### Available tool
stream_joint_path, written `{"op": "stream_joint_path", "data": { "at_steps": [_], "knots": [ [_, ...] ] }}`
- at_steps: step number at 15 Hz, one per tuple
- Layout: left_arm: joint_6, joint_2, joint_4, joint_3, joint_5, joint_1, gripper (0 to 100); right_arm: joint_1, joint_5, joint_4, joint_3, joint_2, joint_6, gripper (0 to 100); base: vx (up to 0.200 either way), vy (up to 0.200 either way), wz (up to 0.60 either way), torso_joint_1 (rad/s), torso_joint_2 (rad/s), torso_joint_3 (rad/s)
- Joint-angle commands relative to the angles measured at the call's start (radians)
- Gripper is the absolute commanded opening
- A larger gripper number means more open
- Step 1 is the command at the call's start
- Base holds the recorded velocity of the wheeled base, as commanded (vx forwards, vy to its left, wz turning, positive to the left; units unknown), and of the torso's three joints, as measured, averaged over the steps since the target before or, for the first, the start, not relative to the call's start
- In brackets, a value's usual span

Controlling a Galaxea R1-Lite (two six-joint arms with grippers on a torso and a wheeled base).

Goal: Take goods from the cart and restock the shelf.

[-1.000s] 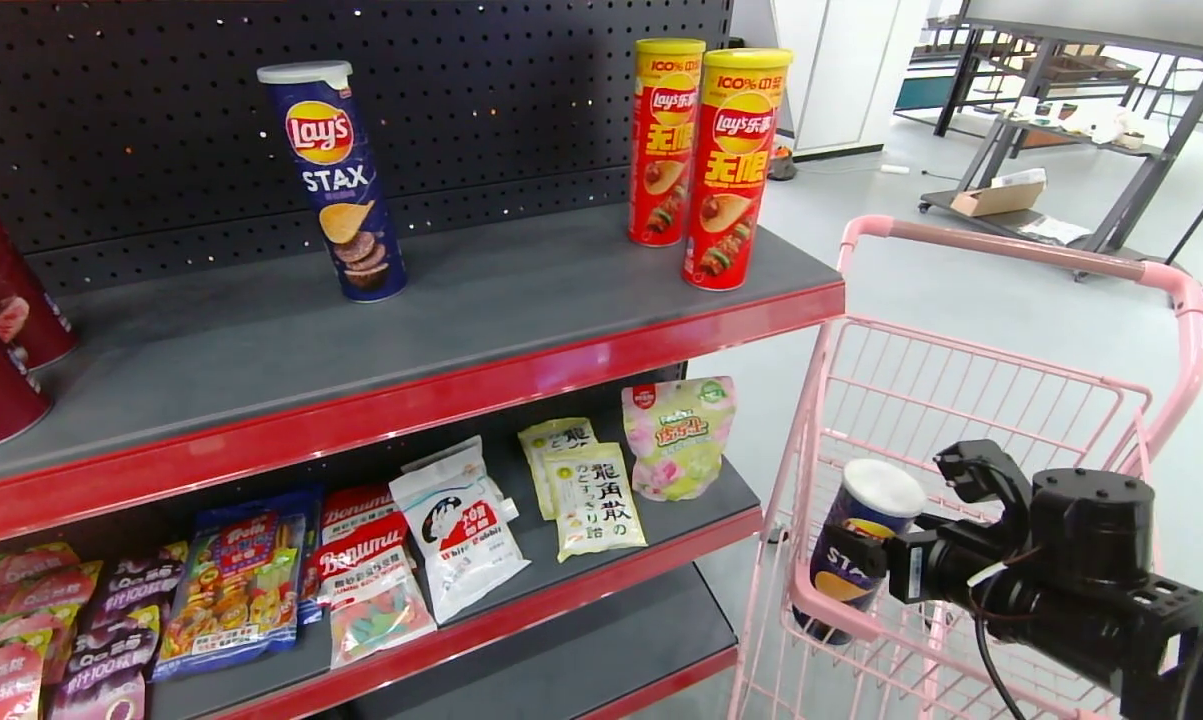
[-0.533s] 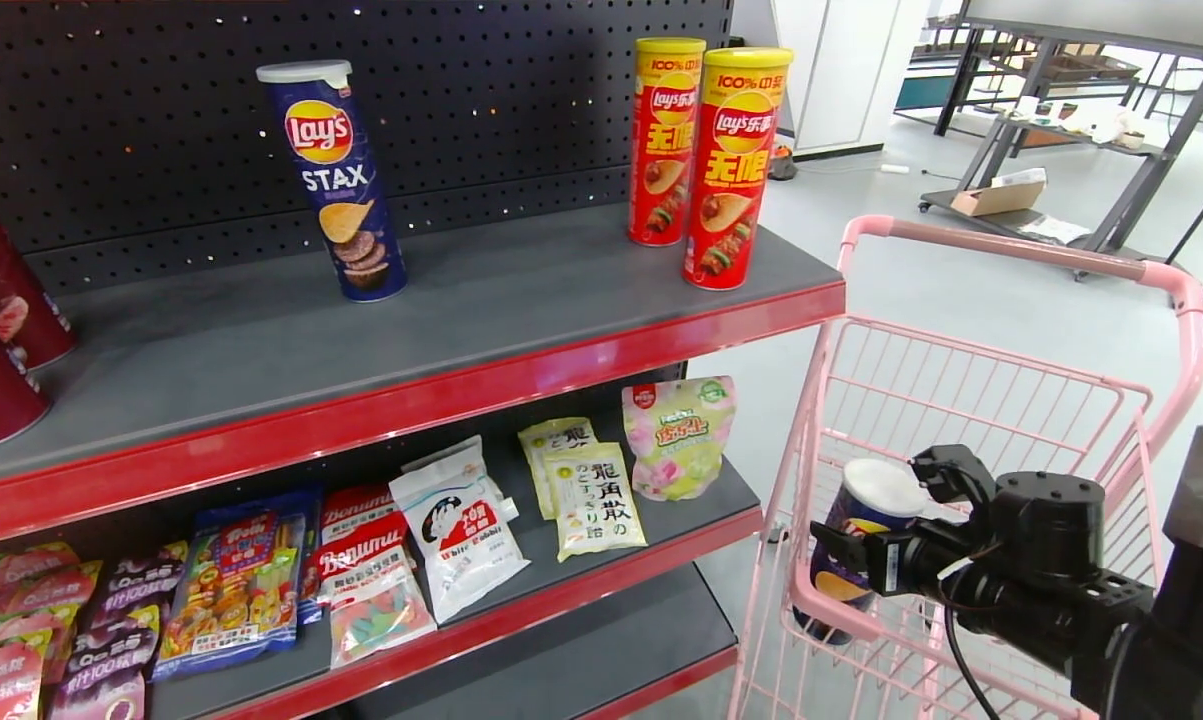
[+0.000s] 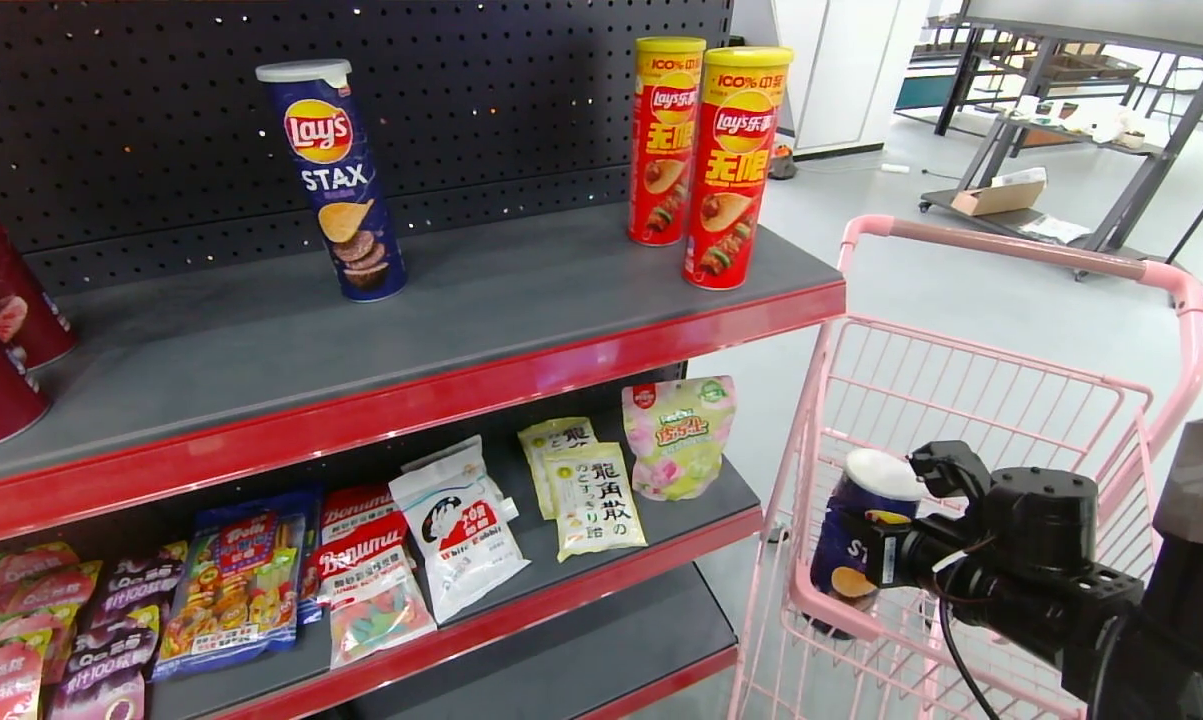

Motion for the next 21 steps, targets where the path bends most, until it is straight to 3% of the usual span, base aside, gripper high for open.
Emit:
{"op": "stream_joint_path", "data": {
  "at_steps": [1,4,7,8,10,11,13,15,21],
  "knots": [
    [0.000,0.001,0.000,0.000,0.000,0.000,100,0.005,-0.014,-0.001,0.009,-0.026,-0.001,0,0.000,0.000,0.00,0.000,0.00,0.000],
    [0.000,0.000,-0.001,0.002,0.000,0.000,100,0.006,-0.095,0.015,-0.002,-0.147,-0.015,0,0.000,0.000,0.00,0.000,0.00,0.000],
    [0.000,0.001,0.000,0.000,0.000,0.000,100,-0.015,-0.103,0.274,-0.135,-0.415,-0.147,0,0.000,0.000,0.00,0.000,0.00,0.000],
    [0.000,0.001,0.000,0.000,0.000,0.000,100,-0.017,-0.104,0.553,-0.276,-0.559,-0.167,0,0.000,0.000,0.00,0.000,0.00,0.000],
    [-0.002,0.001,0.000,0.002,0.002,0.000,100,-0.017,-0.107,0.949,-0.486,-0.719,-0.167,0,0.000,0.000,0.00,0.000,0.00,0.000],
    [-0.002,0.001,0.000,0.000,0.002,0.000,100,-0.017,-0.110,1.245,-0.626,-0.836,-0.165,0,0.000,0.000,0.00,0.000,0.00,0.000],
    [-0.002,0.001,0.000,0.000,0.000,0.000,100,-0.017,-0.104,1.513,-0.689,-1.006,-0.167,0,0.000,0.000,0.00,0.000,0.00,0.000],
    [-0.002,0.001,0.000,0.000,0.000,0.000,100,-0.038,-0.110,1.602,-0.627,-1.149,-0.167,0,0.000,0.000,0.00,0.000,0.00,0.000],
    [-0.002,0.001,0.000,0.000,0.000,0.000,100,-0.058,-0.112,1.610,-0.402,-1.397,-0.179,0,0.000,0.000,0.00,0.021,-0.06,-0.041]
  ]
}}
